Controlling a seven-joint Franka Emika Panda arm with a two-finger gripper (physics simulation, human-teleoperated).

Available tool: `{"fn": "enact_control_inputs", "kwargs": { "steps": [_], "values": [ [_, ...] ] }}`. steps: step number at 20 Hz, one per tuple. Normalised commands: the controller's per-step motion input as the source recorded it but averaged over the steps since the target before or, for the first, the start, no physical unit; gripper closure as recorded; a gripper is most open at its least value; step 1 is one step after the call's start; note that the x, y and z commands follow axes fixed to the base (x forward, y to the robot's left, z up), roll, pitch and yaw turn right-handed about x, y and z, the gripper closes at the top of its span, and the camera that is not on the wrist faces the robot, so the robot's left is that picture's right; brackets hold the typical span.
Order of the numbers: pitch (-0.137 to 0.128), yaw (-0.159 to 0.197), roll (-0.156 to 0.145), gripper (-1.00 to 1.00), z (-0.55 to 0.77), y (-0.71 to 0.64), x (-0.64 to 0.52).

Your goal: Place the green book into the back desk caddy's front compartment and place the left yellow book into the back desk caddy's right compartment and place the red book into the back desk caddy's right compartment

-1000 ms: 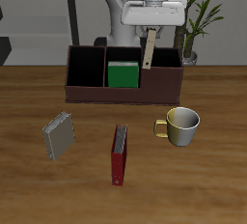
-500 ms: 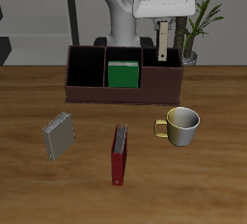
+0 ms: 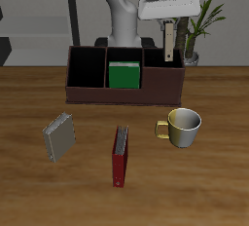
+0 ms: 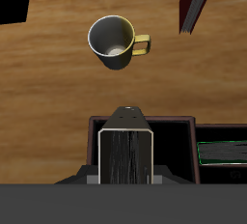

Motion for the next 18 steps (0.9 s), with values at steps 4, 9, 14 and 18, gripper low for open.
{"fn": "enact_control_inputs", "kwargs": {
  "steps": [4,9,14,18],
  "values": [
    [0.061,-0.052,0.038,1.00,-0.08,0.04,-0.12],
    [0.041,-0.011,0.039,1.00,-0.07,0.08,-0.09],
    [0.030,-0.026,-0.011,1.00,-0.02,-0.01,-0.05],
    [0.024,0.009,-0.040,1.00,-0.08,-0.02,-0.01]
  ]
}}
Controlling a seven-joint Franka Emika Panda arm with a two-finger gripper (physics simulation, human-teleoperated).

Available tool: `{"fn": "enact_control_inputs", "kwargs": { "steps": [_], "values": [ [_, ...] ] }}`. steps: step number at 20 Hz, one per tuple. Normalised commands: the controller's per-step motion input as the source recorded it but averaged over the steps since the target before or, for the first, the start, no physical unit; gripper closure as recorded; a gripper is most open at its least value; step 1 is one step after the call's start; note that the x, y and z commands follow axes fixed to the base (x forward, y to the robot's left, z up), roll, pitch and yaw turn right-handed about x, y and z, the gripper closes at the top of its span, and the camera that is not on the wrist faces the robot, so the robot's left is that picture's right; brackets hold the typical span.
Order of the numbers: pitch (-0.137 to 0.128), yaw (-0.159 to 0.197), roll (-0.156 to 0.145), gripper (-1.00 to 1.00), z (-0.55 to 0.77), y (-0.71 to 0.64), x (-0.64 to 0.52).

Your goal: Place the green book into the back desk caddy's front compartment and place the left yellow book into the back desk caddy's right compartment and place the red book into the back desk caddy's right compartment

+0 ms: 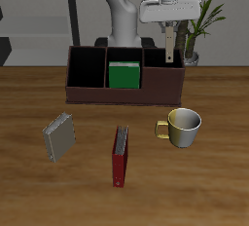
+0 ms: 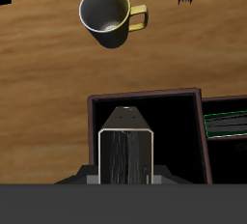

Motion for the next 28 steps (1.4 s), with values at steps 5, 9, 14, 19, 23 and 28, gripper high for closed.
{"fn": "enact_control_inputs", "kwargs": {
  "steps": [5,9,14,19,23,28],
  "values": [
    [0.036,0.001,-0.016,1.00,-0.10,-0.01,0.06],
    [0.088,-0.013,0.019,1.00,-0.13,0.05,0.12],
    [0.019,0.029,-0.040,1.00,-0.12,0.01,0.11],
    [0.021,0.027,-0.040,1.00,-0.15,0.07,0.12],
    [0.012,0.020,-0.054,1.00,-0.17,0.11,-0.02],
    [0.016,0.024,-0.005,1.00,-0.13,0.13,-0.01]
  ]
}}
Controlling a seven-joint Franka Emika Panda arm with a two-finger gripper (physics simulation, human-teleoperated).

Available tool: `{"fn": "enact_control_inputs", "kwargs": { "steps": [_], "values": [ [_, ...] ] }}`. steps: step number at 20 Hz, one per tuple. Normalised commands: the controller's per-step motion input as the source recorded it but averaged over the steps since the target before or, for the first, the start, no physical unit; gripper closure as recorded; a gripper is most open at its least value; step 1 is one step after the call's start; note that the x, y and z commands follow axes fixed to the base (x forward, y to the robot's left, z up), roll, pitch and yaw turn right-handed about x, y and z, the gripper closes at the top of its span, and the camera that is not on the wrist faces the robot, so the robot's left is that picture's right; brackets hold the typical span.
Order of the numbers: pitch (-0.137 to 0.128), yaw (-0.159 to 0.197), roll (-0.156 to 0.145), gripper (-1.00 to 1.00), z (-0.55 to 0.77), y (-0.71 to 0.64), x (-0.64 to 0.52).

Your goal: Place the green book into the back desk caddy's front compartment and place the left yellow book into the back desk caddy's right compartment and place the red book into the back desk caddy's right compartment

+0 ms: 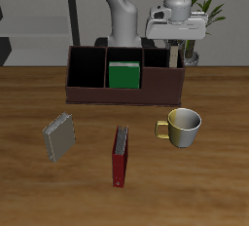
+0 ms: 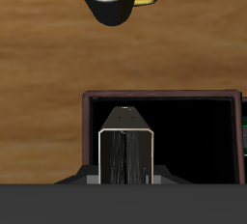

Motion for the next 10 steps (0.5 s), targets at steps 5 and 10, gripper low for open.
{"fn": "enact_control_inputs", "kwargs": {
  "steps": [5,10],
  "values": [
    [0.025,0.012,-0.006,1.00,-0.13,0.02,0.01],
    [0.005,0.004,-0.030,1.00,-0.09,-0.09,0.06]
  ]
}}
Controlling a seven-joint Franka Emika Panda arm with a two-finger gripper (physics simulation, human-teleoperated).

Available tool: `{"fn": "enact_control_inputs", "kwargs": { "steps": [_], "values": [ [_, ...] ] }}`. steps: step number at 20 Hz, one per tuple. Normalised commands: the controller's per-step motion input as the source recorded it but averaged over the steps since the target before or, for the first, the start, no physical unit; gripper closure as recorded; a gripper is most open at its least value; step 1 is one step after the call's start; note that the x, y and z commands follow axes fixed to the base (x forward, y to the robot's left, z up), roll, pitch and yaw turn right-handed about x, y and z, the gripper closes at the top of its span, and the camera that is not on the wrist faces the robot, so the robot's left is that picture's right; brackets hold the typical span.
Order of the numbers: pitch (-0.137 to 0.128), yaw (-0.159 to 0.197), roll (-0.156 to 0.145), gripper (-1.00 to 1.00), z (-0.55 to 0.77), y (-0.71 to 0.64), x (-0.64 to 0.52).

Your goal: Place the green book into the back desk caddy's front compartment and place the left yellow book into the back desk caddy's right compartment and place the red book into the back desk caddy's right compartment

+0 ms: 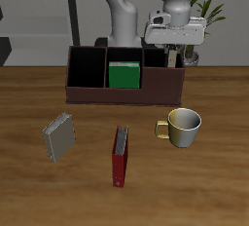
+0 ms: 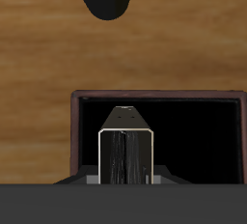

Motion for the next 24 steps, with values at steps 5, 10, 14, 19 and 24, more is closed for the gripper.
{"fn": "enact_control_inputs", "kwargs": {
  "steps": [5,10,14,19,24],
  "values": [
    [0.050,0.010,-0.016,1.00,-0.25,-0.01,0.09],
    [0.052,-0.002,-0.002,1.00,-0.19,0.00,0.01],
    [0.061,0.006,0.022,1.00,-0.21,0.16,-0.03],
    [0.081,-0.020,0.109,-1.00,-0.22,0.30,-0.05],
    [-0.008,-0.017,0.010,-1.00,0.13,-0.06,-0.02]
  ]
}}
